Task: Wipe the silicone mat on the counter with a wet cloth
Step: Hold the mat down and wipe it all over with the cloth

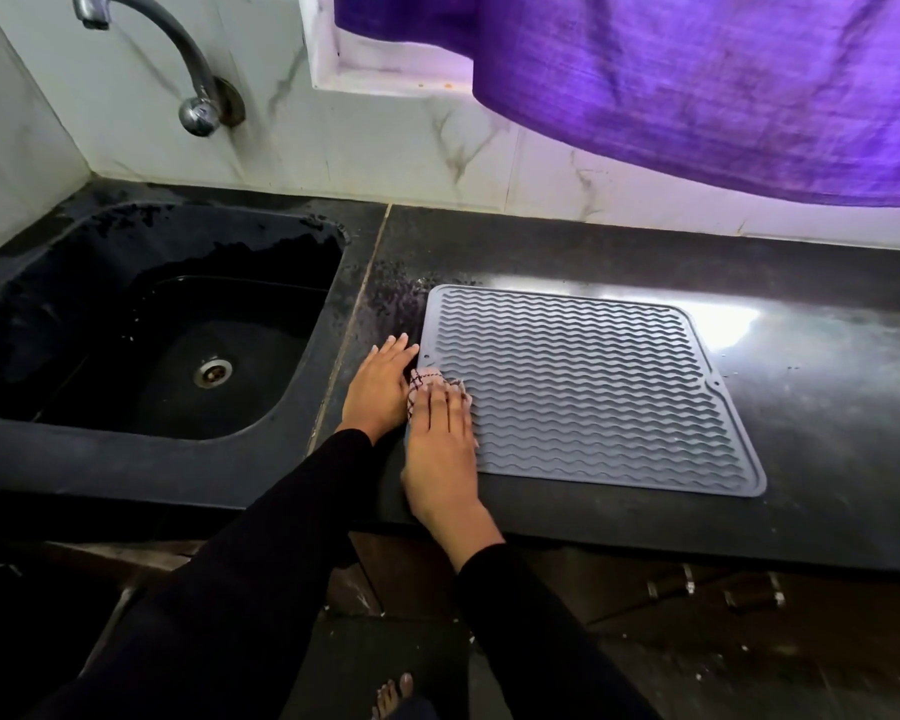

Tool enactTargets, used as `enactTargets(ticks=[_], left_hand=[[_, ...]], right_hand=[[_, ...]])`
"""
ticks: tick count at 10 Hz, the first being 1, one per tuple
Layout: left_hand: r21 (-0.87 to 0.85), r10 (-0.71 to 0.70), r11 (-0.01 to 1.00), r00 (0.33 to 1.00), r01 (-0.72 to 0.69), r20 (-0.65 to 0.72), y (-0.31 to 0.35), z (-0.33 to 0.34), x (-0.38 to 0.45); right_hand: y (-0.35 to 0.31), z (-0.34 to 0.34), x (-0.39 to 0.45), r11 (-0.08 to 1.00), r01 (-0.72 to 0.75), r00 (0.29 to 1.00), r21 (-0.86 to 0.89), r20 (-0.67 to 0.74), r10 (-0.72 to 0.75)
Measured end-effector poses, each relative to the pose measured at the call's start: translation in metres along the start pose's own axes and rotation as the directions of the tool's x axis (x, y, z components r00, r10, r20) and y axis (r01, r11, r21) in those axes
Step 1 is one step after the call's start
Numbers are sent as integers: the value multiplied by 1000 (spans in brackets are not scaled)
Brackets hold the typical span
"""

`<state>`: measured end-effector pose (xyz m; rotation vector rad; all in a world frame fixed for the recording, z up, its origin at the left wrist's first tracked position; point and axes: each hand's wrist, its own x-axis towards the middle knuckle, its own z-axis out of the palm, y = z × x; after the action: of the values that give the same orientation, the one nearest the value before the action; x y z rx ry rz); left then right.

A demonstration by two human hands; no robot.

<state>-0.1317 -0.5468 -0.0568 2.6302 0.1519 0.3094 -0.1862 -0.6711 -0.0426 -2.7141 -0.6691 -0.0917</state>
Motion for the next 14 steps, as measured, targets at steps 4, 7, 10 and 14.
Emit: enactTargets(ticks=[4, 7, 10, 14], left_hand=[[97, -128, 988, 987, 118, 101, 12, 2, -10], [141, -124, 982, 992, 123, -7, 19, 7, -14], [158, -123, 979, 992, 128, -42, 21, 9, -13], [131, -129, 982, 991, 132, -34, 20, 6, -13]], right_hand=[[37, -54, 31, -150, -358, 863, 921, 388, 324], [70, -46, 20, 886, -107, 964, 451, -170, 203], [78, -44, 23, 990, -78, 996, 117, 47, 73], [142, -89, 41, -249, -219, 752, 944, 325, 573]])
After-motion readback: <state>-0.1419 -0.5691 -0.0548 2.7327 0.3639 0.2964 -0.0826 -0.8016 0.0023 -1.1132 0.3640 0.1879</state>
